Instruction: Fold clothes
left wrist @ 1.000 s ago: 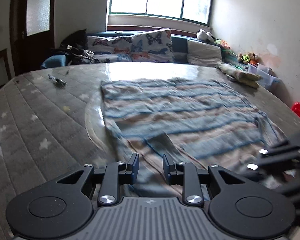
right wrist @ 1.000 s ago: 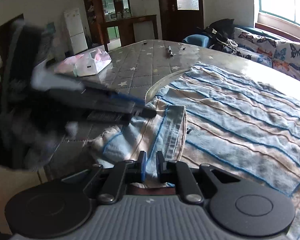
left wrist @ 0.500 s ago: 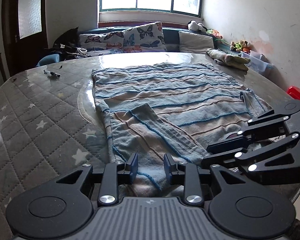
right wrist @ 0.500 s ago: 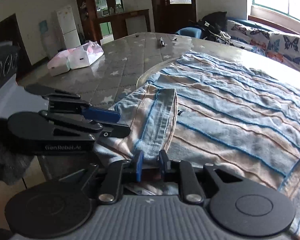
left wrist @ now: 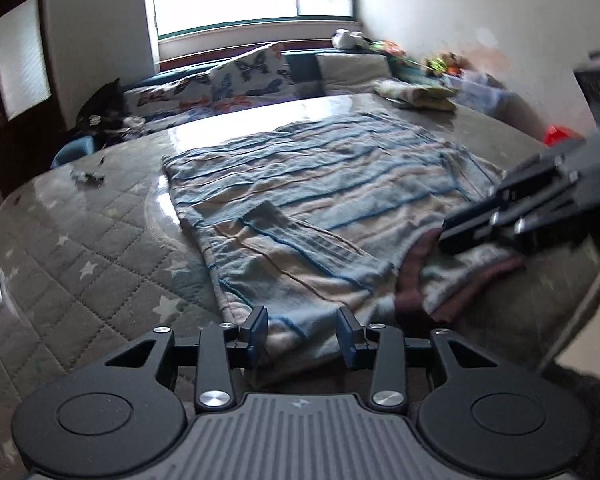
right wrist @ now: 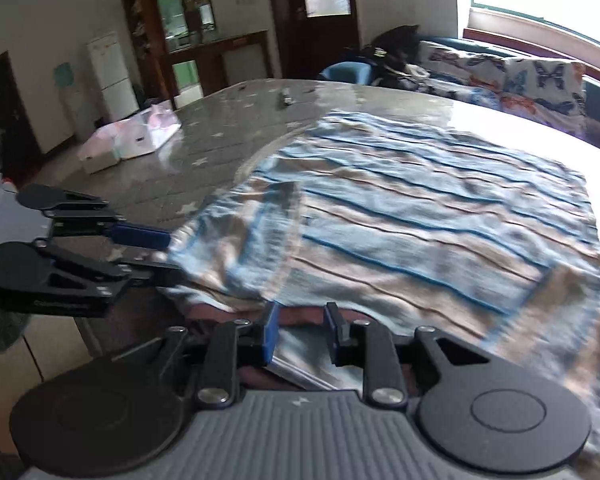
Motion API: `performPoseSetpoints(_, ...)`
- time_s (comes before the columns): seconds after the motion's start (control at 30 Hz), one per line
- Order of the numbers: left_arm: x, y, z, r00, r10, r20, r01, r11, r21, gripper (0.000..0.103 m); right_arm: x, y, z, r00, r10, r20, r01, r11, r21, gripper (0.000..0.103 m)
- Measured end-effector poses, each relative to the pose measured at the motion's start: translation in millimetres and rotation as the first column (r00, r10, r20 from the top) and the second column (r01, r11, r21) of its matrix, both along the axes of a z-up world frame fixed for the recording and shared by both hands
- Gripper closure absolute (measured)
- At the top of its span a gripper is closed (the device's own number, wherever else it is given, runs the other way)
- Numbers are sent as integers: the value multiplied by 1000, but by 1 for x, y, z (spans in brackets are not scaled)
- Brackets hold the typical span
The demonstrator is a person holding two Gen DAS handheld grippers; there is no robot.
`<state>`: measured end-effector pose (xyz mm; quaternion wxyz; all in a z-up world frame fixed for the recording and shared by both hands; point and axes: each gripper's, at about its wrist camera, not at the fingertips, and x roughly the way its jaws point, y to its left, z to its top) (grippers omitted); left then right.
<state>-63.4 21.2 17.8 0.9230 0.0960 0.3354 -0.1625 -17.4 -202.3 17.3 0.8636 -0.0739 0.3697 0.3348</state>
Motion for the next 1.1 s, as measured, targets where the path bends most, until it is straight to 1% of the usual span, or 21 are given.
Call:
performPoseSetpoints(0.03, -4, -2, 1, 1000, -21, 4, 21, 1000, 12, 62, -1, -5, 1, 1000, -4, 4, 4, 1000, -9, 68)
performPoseSetpoints(0.07, -6, -4, 1, 999, -36, 9, 36, 999, 23, 61, -5, -13, 1, 1000, -14, 8, 14, 1000, -24, 63)
performPoseSetpoints(0.17, -12, -14, 1, 995, -98, 26, 97, 994, 53, 60, -15, -34, 3, 1000, -29, 10, 29, 998, -62, 63)
performPoseSetpoints(0.23, -16, -24, -2, 987, -155, 41, 151, 984, 90, 58, -20, -45, 3, 999, -32, 13, 33, 996, -83, 62)
performPoseSetpoints(0.3, -17, -32, -7, 982, -182, 49, 174, 975, 137, 58, -25, -55, 2, 999, -44, 16, 45, 993, -108, 60)
performPoseSetpoints(0.43, -16, -37, -15, 978, -201, 57, 189, 967, 169, 58, -34, -71, 3, 998, -56, 27, 59, 986, -153, 59)
performPoseSetpoints(0.5, -15, -38, -18, 977, -202, 64, 188, 966, 180, 59, -37, -77, 3, 998, -55, 28, 59, 983, -173, 52)
performPoseSetpoints(0.53, -13, -37, -16, 978, -198, 67, 184, 968, 173, 59, -39, -79, 2, 998, -57, 29, 61, 981, -187, 49)
performPoseSetpoints(0.6, -10, -36, -14, 979, -189, 71, 176, 971, 160, 63, -42, -83, 0, 999, -45, 31, 51, 976, -211, 49)
performPoseSetpoints(0.63, -8, -35, -12, 980, -184, 74, 171, 973, 153, 69, -44, -84, -1, 999, -40, 31, 46, 975, -219, 48)
performPoseSetpoints(0.67, -6, -34, -11, 981, -180, 76, 167, 975, 146, 76, -45, -85, -1, 999, -35, 32, 42, 973, -226, 48)
performPoseSetpoints(0.73, -3, -32, -8, 982, -171, 80, 159, 978, 133, 85, -47, -84, -4, 999, -28, 41, 37, 970, -241, 45)
performPoseSetpoints(0.77, -1, -32, -6, 983, -166, 82, 155, 980, 126, 88, -47, -84, -4, 998, -23, 50, 35, 967, -251, 42)
performPoseSetpoints(0.83, 3, -30, -4, 984, -157, 86, 147, 983, 112, 92, -48, -83, -6, 997, -15, 72, 34, 963, -269, 40)
performPoseSetpoints(0.93, 8, -28, 1, 985, -143, 92, 135, 987, 91, 95, -48, -81, -7, 993, 3, 117, 31, 956, -293, 37)
performPoseSetpoints(1.03, 19, -23, 5, 989, -119, 83, 115, 992, 53, 96, -44, -78, -10, 987, 15, 160, 37, 948, -315, 37)
performPoseSetpoints(1.1, 26, -23, 7, 991, -111, 78, 108, 993, 39, 97, -40, -76, -11, 982, 21, 189, 42, 945, -324, 37)
